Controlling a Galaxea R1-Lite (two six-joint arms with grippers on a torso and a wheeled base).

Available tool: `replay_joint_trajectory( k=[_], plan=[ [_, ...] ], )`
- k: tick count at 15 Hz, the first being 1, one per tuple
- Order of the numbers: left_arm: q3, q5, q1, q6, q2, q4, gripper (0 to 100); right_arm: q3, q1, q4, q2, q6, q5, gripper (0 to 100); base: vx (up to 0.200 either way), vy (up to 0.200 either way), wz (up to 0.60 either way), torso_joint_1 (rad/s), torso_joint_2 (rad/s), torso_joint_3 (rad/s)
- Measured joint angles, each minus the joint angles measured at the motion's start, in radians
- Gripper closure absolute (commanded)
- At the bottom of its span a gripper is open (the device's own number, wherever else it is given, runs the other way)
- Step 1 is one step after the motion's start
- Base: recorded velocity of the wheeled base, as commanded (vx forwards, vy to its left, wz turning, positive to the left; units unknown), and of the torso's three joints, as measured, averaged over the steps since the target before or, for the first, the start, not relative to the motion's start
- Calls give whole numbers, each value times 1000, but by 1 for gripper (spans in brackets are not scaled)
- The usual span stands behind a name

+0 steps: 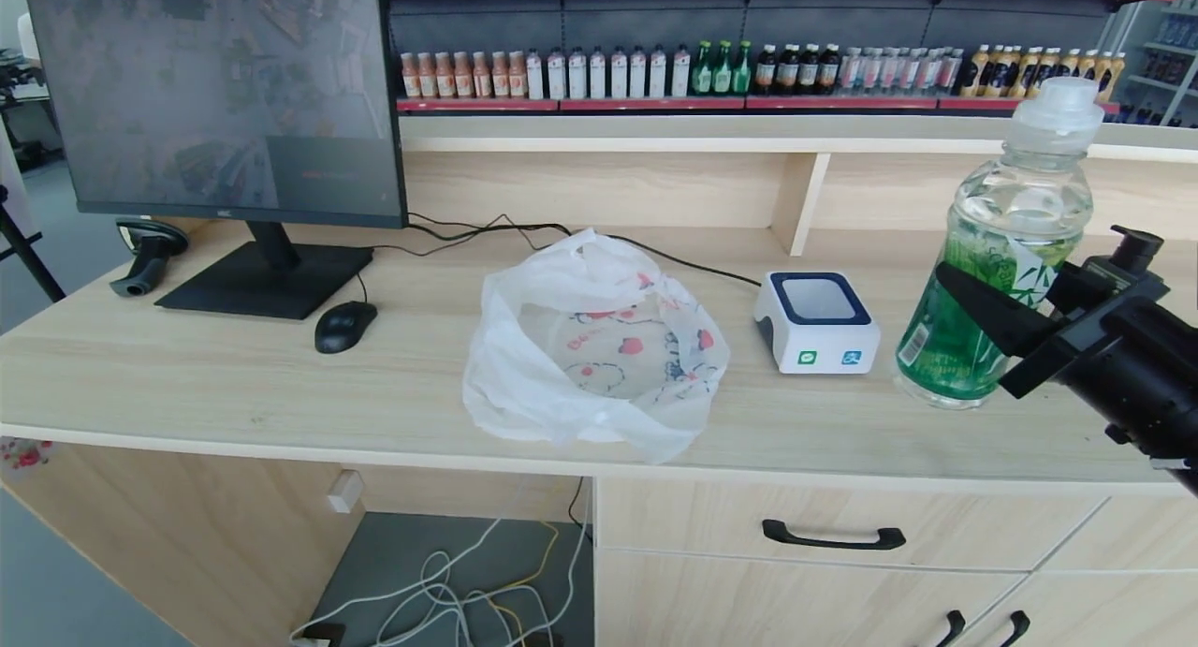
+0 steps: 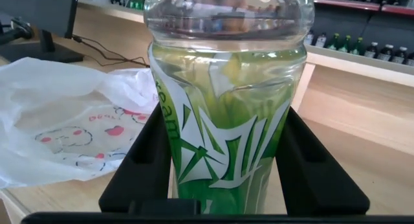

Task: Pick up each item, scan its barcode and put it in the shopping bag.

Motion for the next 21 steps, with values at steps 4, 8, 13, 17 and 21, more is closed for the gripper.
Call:
replay_joint_trajectory(
  k=[4,8,13,17,21],
  plan=[
    [0,0,1,0,0,0,0,-7,3,7,1,0,1,100,0,0,600,1,2,-1],
    [0,0,0,0,0,0,0,-79,19,-1,3,1,2,100,0,0,450,-1,4,4],
    [0,0,0,0,0,-1,0,-124,38,0,30,24,-2,100,0,0,0,0,0,0],
    [0,0,0,1,0,-1,0,-193,67,0,111,62,0,100,0,0,0,0,0,0],
    [0,0,0,3,0,-1,0,-286,90,-1,215,106,-1,100,0,0,0,0,0,0]
  ],
)
